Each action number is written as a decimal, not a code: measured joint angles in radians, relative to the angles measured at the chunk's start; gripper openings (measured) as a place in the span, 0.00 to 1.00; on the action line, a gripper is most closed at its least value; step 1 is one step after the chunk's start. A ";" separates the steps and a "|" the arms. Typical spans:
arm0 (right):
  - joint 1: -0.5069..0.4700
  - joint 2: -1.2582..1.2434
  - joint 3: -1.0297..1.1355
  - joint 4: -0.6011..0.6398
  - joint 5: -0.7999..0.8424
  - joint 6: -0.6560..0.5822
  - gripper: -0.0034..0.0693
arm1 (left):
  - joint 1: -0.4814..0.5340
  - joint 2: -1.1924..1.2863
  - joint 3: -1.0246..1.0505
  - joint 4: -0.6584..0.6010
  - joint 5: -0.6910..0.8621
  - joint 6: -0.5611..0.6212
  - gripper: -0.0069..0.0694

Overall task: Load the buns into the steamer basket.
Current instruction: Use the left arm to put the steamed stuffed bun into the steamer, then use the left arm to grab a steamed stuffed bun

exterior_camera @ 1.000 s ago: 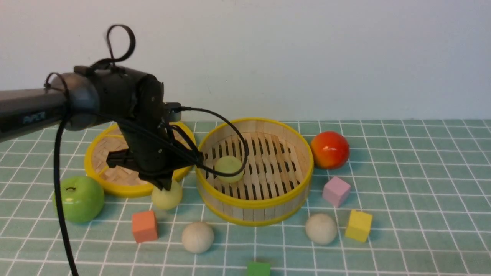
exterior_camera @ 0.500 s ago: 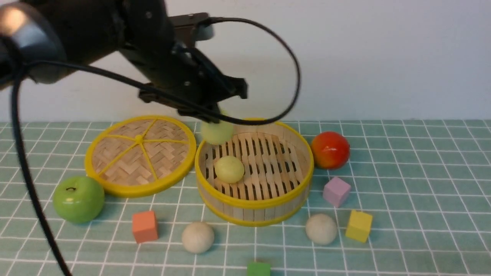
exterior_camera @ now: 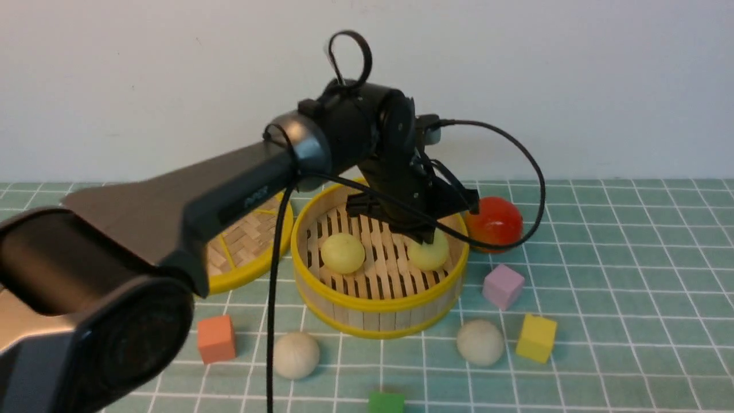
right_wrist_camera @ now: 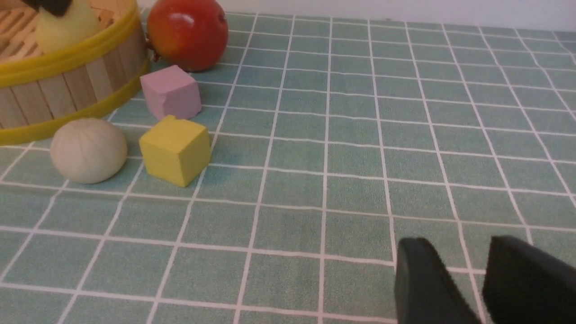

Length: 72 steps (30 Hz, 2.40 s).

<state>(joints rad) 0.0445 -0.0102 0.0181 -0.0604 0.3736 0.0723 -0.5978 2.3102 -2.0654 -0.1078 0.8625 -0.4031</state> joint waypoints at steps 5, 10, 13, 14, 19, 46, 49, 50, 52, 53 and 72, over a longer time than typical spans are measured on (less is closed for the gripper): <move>0.000 0.000 0.000 0.000 0.000 0.000 0.38 | 0.000 0.015 -0.016 0.000 0.013 0.000 0.27; 0.000 0.000 0.000 0.000 0.000 0.000 0.38 | 0.000 0.015 -0.040 0.001 0.084 0.000 0.52; 0.000 0.000 0.000 0.000 0.000 0.000 0.38 | 0.000 -0.016 -0.049 0.018 0.192 0.000 0.69; 0.000 0.000 0.000 0.000 0.000 0.000 0.38 | 0.000 -0.019 -0.049 0.019 0.197 0.000 0.69; 0.000 0.000 0.000 0.000 0.000 0.000 0.38 | 0.000 -0.145 -0.051 0.100 0.329 0.000 0.74; 0.000 0.000 0.000 0.000 0.000 0.000 0.38 | 0.000 -0.960 1.052 0.263 0.030 -0.277 0.42; 0.000 0.000 0.000 0.000 0.000 0.000 0.38 | 0.000 -0.886 1.054 0.243 -0.018 -0.281 0.42; 0.000 0.000 0.000 0.000 0.000 0.000 0.38 | 0.000 -0.842 1.056 0.240 -0.043 -0.281 0.42; 0.000 0.000 0.000 0.000 0.000 0.000 0.38 | 0.000 -0.787 1.057 0.243 -0.090 -0.280 0.42; 0.000 0.000 0.000 0.000 0.000 0.000 0.38 | 0.000 -0.764 1.057 0.248 -0.108 -0.280 0.42; 0.000 0.000 0.000 0.000 0.000 0.000 0.38 | 0.000 -0.571 1.008 0.315 -0.323 -0.288 0.42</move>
<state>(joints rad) 0.0445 -0.0102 0.0181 -0.0604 0.3736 0.0723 -0.5978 1.7389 -1.0577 0.2073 0.5391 -0.6915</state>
